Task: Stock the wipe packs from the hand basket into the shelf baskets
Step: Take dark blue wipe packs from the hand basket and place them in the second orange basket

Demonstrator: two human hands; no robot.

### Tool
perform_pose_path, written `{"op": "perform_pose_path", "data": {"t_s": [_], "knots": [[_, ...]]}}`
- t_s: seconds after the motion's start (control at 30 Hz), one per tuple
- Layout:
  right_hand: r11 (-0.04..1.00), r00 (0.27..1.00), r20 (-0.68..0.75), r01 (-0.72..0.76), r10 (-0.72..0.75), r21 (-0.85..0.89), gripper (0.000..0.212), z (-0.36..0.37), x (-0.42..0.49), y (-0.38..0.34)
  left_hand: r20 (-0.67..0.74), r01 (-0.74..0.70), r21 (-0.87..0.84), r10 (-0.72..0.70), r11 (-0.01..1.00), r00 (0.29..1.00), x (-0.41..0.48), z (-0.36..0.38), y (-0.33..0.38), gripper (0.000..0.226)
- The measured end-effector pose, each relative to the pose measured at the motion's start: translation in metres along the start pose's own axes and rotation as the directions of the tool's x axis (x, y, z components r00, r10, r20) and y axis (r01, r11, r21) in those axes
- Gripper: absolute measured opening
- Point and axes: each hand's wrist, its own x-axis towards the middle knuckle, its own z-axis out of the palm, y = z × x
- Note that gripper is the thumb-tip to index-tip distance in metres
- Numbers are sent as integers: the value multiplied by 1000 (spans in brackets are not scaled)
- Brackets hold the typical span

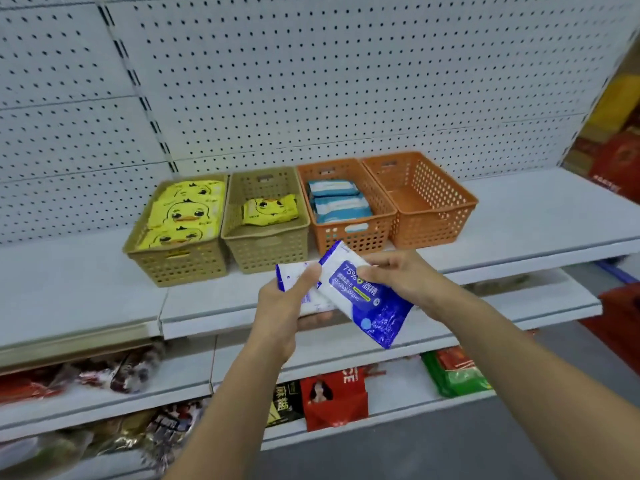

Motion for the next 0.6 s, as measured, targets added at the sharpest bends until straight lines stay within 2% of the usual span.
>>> {"op": "perform_pose_path", "data": {"t_s": [0.07, 0.13, 0.23, 0.27, 0.33, 0.43, 0.6], "knots": [[1000, 1000, 7, 5, -5, 3, 10, -15, 15, -8, -11, -19, 4, 20, 1000, 1000, 17, 16, 7, 23], [999, 998, -60, 20, -17, 41, 7, -32, 34, -15, -40, -46, -25, 45, 999, 998, 37, 30, 15, 20], [959, 991, -131, 19, 19, 283, 26, -62, 61, -23, -134, -112, -146, 93, 983, 987, 68, 55, 30, 19], [933, 994, -110, 19, 22, 359, 34, -68, 66, -24, -163, -147, -179, 118, 973, 980, 76, 62, 34, 19], [919, 999, -49, -1, 22, 394, 43, -82, 81, -30, -193, -207, -222, 165, 953, 967, 96, 86, 43, 19], [915, 996, -67, -22, 53, 404, 26, -93, 113, -40, -205, -214, -246, 165, 945, 965, 126, 123, 51, 21], [896, 947, -319, 115, 31, 428, 16, -151, 180, -54, -281, -242, -205, 180, 948, 943, 172, 162, 60, 24]]}}
